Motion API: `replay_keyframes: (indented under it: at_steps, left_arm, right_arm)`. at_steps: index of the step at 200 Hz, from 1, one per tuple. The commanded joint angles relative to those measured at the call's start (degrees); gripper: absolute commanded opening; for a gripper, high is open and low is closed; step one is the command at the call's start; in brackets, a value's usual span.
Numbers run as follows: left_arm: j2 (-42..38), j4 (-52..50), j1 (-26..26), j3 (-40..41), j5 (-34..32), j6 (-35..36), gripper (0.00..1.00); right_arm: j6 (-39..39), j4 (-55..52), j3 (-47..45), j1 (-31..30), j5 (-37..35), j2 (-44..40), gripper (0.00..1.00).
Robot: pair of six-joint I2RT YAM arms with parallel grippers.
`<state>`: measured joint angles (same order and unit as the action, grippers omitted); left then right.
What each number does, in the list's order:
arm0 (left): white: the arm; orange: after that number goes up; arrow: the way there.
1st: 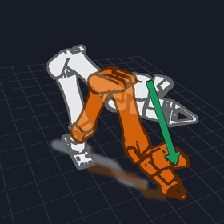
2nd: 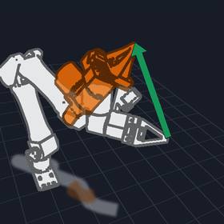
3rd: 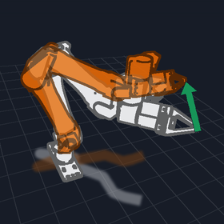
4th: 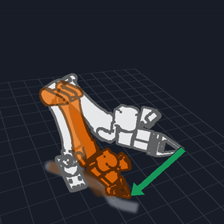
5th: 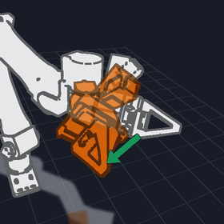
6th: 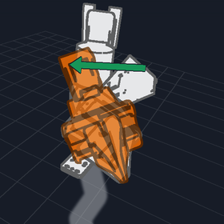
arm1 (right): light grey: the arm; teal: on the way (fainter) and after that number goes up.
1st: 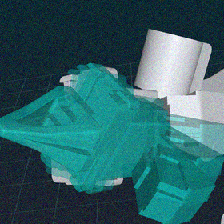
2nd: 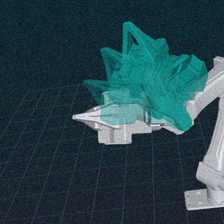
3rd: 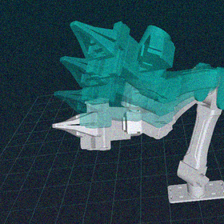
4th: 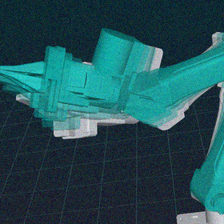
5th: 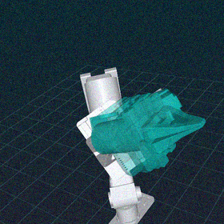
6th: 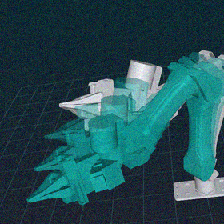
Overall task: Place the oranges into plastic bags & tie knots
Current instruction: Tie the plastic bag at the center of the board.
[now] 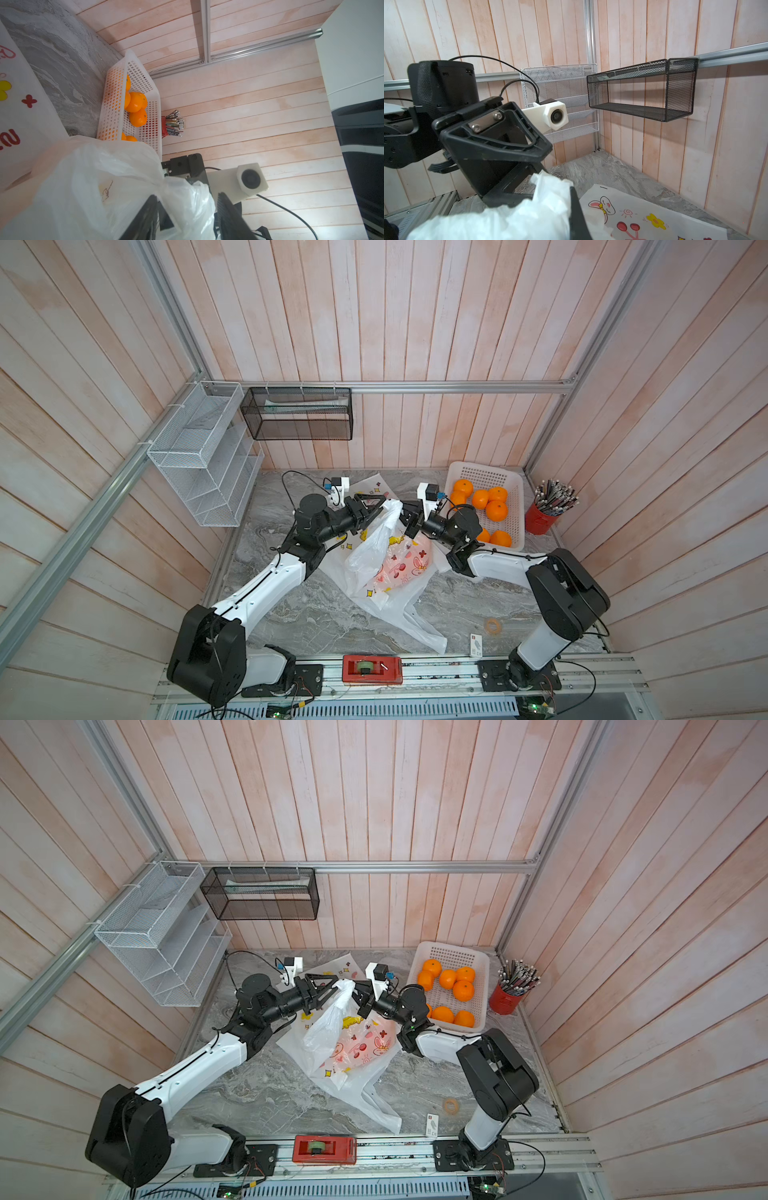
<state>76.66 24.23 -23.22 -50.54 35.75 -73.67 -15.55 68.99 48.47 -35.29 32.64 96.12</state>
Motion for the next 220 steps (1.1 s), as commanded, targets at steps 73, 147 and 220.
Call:
replay_keyframes:
  at_steps: [73,147,220]
  left_arm:
    - [1.37,0.61,-0.85,-2.13,-1.37,1.9,0.27]
    - [1.05,0.82,-0.78,-1.4,-1.97,2.67,0.0]
    - [-1.18,-0.65,-0.72,-0.09,-6.26,4.54,0.0]
  right_arm:
    - [2.54,-0.33,-0.04,-0.94,-0.58,-1.44,0.02]
    - [3.37,-1.61,-0.56,-1.01,-1.35,-2.04,0.12]
    - [9.37,-12.51,-8.65,1.93,-6.88,-12.82,0.68]
